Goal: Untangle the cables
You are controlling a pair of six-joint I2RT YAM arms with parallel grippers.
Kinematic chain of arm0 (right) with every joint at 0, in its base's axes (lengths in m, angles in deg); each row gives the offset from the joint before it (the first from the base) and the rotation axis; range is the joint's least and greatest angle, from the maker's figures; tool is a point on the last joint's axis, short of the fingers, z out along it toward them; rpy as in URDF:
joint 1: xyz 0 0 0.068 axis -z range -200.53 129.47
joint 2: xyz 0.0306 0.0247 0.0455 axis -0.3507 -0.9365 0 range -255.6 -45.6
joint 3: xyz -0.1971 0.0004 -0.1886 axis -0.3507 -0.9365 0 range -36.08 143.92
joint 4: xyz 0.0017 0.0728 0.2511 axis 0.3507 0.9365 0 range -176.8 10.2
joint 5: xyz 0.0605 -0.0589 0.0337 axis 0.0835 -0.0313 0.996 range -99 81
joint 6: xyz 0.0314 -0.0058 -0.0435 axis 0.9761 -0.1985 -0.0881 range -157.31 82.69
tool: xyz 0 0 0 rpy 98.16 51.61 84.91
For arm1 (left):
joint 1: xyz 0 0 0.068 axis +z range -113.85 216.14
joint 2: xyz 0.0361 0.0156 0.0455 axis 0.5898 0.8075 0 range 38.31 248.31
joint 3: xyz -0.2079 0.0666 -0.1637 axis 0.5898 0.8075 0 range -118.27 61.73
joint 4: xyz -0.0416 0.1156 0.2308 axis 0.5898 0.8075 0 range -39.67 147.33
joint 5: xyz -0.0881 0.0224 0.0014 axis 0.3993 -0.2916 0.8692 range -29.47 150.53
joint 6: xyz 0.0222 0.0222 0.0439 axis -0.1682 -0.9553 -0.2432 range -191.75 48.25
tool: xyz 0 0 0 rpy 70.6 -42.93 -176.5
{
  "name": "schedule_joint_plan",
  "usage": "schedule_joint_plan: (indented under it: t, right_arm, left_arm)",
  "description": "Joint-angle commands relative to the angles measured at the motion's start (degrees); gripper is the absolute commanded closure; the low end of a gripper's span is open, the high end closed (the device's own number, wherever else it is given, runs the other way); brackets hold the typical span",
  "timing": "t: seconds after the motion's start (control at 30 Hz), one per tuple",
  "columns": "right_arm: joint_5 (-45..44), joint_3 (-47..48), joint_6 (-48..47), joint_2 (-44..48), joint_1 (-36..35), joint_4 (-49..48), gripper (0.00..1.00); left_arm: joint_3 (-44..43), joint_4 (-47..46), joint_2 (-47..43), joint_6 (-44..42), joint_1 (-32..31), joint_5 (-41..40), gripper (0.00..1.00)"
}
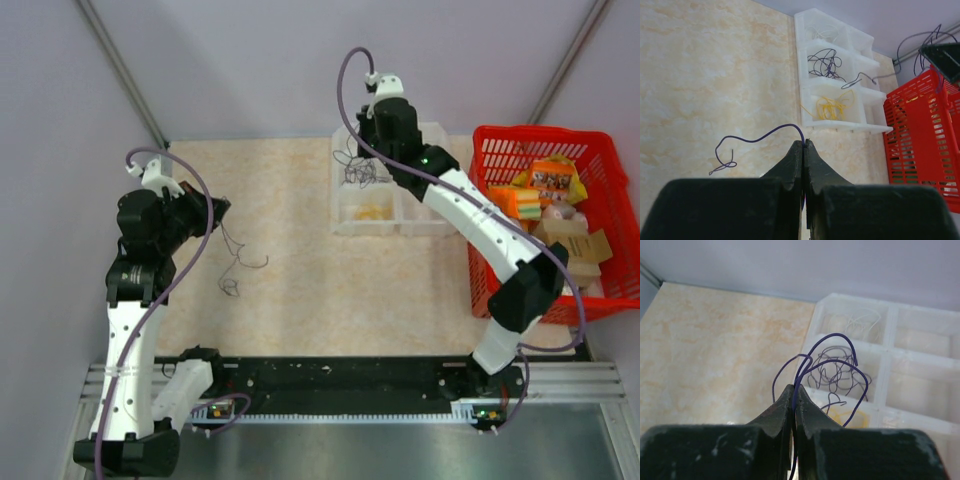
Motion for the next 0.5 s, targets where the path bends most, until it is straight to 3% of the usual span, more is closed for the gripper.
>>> schedule_joint_plan:
  t: [0.0, 0.2, 0.47]
  right_arm:
    - [-2.6, 11.2, -5.2, -7.1, 2.6, -2.2, 1.0]
    - [-4.2, 19.1, -9.4, -13.4, 5.2, -2.0, 1.0]
    - [-5.3, 14.5, -12.2, -16.8, 6.9, -5.4, 1.0]
  left_arm:
    - [-0.8, -2.6, -0.7, 0.7, -0.1, 1.4, 1.0]
    - [-0.9, -2.1, -0.6, 0.0, -0.1, 1.4, 1.0]
    - [-0.7, -1.8, -0.1, -0.3, -0.1, 1.4, 1.0]
